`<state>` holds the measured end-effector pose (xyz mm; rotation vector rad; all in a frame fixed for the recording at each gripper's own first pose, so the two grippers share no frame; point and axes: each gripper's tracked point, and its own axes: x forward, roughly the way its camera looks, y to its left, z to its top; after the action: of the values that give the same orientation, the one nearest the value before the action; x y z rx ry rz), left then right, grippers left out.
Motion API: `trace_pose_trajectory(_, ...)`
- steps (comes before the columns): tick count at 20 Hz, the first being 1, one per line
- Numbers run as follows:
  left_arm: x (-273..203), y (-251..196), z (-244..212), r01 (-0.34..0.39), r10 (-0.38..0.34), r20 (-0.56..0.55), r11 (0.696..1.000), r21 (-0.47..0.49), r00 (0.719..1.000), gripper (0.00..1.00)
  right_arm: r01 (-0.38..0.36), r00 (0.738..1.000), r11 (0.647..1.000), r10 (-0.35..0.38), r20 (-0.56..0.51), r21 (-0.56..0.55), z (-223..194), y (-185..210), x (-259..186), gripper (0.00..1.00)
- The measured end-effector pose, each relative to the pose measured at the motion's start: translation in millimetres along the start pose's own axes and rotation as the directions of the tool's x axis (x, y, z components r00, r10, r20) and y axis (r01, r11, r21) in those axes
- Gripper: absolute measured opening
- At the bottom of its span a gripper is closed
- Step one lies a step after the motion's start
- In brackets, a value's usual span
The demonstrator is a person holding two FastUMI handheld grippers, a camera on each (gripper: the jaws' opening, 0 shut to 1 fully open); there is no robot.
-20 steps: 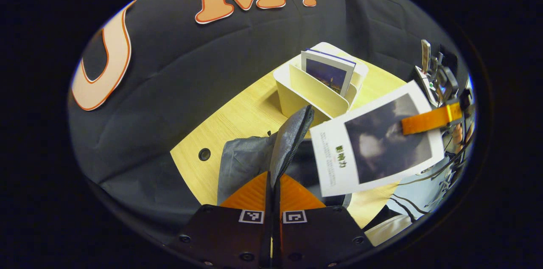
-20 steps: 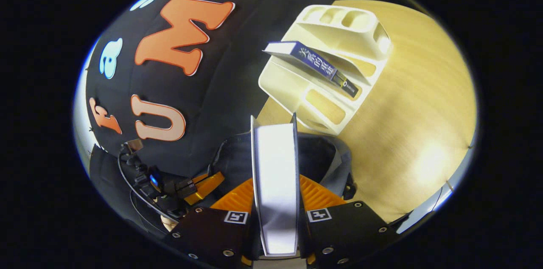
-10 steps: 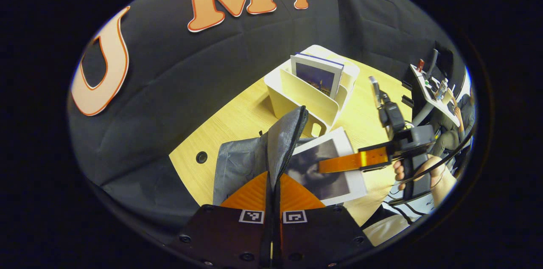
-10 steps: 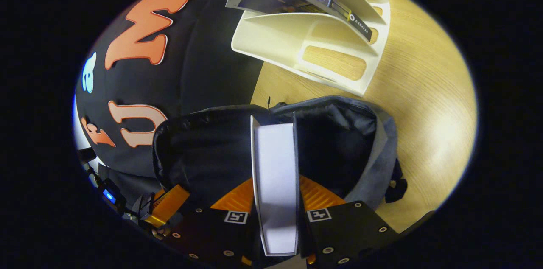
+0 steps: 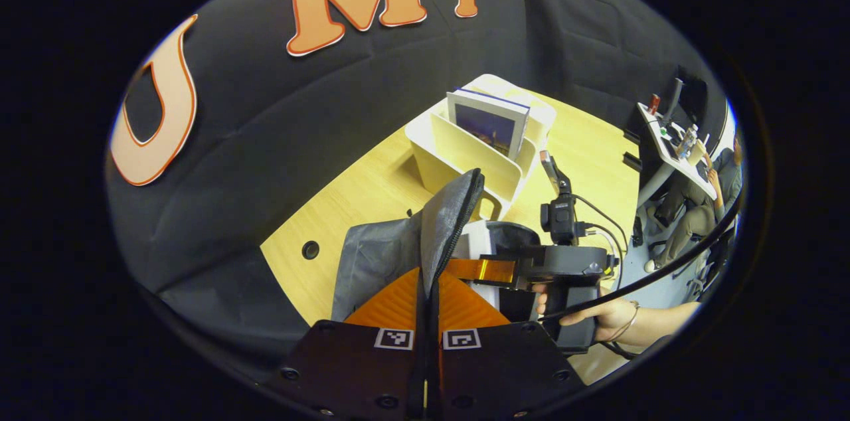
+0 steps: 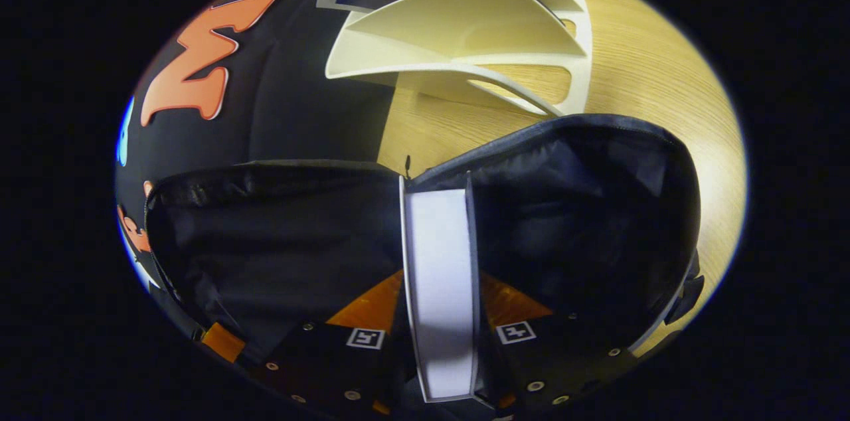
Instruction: Open the schoolbag, grab two books from the bookshelf and put them into the schoolbag.
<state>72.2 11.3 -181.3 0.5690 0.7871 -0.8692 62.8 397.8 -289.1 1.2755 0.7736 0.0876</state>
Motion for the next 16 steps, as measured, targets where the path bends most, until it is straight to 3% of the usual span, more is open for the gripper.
trace_pose_trajectory(1,2.0,2.7,-3.3,0.002,-0.002,-0.003,1.0,-0.018,1.0,0.02,0.016,1.0,1.0,-0.016,-0.009,-0.005,0.1,-5.6,-4.3,0.54)
trace_pose_trajectory(2,3.7,4.7,-5.3,0.007,-0.007,-0.002,0.999,-0.034,1.0,0.02,0.033,0.999,0.999,-0.033,-0.016,-0.015,-2.4,-10.8,-6.2,0.54)
trace_pose_trajectory(3,4.8,7.2,-7.1,0.007,-0.007,-0.001,0.999,-0.049,1.0,0.02,0.043,0.999,0.999,-0.043,-0.017,-0.022,-1.5,-15.0,-10.5,0.77)
trace_pose_trajectory(4,4.3,8.6,-9.4,0.011,-0.01,0.002,0.998,-0.062,1.0,0.02,0.054,0.998,0.998,-0.054,-0.012,-0.026,1.6,-18.8,-15.9,0.88)
trace_pose_trajectory(6,6.0,8.8,-11.3,0.024,-0.023,0.009,0.996,-0.086,1.0,0.02,0.075,0.997,0.996,-0.076,-0.017,-0.049,4.3,-25.1,-28.9,0.96)
trace_pose_trajectory(11,7.7,2.6,-21.0,0.032,-0.031,0.019,0.998,-0.063,0.999,0.02,0.113,0.994,0.988,-0.112,0.014,-0.101,29.3,-40.5,-73.7,0.96)
trace_pose_trajectory(16,10.1,6.5,-28.2,0.062,-0.057,0.038,0.988,-0.144,0.998,0.02,0.248,0.968,0.948,-0.231,0.101,-0.198,72.1,-77.6,-131.1,0.98)
